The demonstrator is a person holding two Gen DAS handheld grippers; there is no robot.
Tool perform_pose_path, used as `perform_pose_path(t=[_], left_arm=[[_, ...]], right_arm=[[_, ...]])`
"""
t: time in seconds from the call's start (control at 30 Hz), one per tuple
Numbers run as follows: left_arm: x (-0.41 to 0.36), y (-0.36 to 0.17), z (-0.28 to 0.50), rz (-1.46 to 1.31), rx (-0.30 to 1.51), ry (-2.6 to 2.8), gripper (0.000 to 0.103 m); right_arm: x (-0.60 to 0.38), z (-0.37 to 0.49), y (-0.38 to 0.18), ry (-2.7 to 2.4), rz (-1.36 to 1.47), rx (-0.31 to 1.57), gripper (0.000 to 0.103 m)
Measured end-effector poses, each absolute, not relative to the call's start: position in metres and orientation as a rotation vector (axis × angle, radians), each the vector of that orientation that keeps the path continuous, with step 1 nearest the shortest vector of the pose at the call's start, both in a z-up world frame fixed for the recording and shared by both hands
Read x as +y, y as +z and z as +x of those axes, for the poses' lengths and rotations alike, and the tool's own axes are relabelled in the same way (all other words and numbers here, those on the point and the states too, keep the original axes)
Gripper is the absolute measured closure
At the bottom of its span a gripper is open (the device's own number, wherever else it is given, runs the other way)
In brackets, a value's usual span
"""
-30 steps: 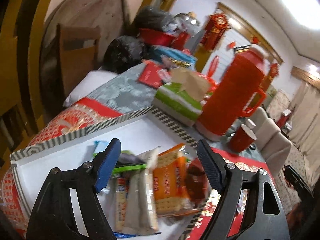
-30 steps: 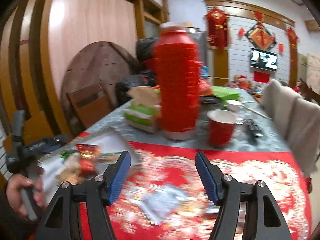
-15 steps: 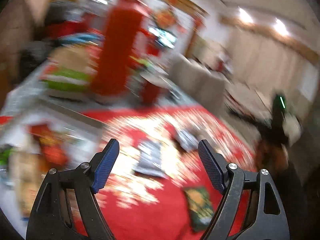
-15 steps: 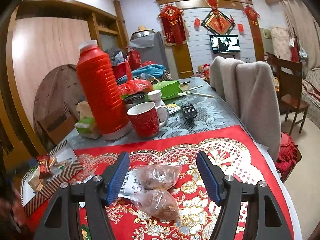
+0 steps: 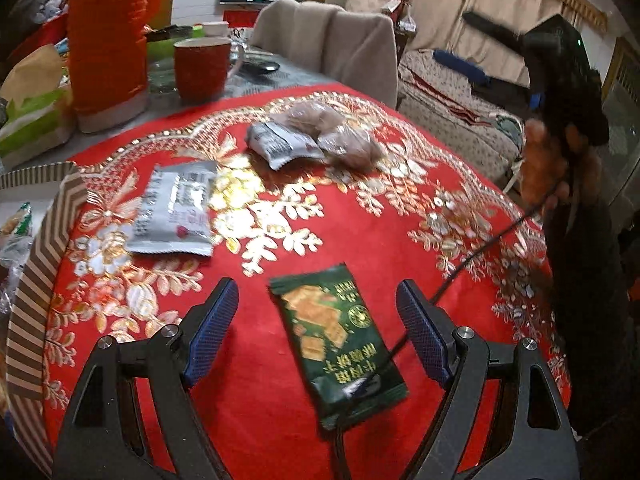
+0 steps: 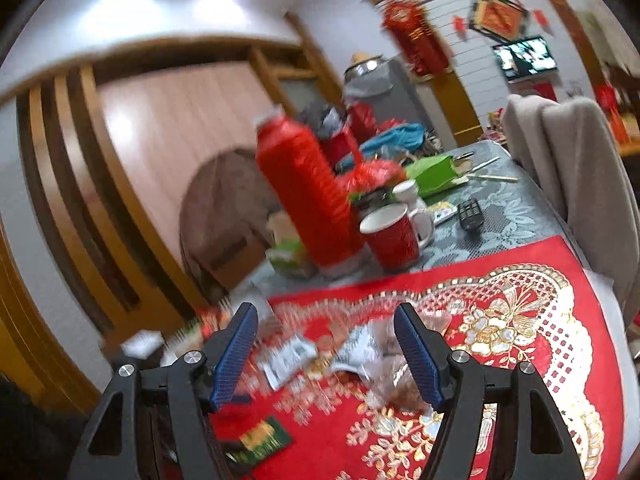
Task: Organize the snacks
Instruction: 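Grasp the green cracker pack with the left tool while the right grasps the clear date bag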
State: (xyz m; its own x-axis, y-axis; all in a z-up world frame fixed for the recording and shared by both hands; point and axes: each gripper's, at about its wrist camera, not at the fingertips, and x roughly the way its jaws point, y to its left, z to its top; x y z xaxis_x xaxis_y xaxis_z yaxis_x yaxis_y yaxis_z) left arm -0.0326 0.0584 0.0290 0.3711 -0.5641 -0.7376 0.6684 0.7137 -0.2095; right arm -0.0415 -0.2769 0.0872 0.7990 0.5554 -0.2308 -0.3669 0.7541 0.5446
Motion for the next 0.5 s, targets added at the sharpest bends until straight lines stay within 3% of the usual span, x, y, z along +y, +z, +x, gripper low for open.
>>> perform_pose_path(t=[0.23,0.33,0.5], left_arm=[[0.044,0.016,-0.037,0.200,0.931,-0.775,0.021],[0.058,0.021,-0.032,0.083,0.948,-0.864,0.022],[0.085,0.028,-0.011,-0.179,0.989,-0.960,0.022]], right_arm=[[-0.318,-0.046,0.084,0.838,0.824,0.234,0.018],[-0.325,-0.056,0.088,0.901,0.842,0.172,0.012],[-0.321,-0.068,0.096,0.952,0.808,0.125,0.011]])
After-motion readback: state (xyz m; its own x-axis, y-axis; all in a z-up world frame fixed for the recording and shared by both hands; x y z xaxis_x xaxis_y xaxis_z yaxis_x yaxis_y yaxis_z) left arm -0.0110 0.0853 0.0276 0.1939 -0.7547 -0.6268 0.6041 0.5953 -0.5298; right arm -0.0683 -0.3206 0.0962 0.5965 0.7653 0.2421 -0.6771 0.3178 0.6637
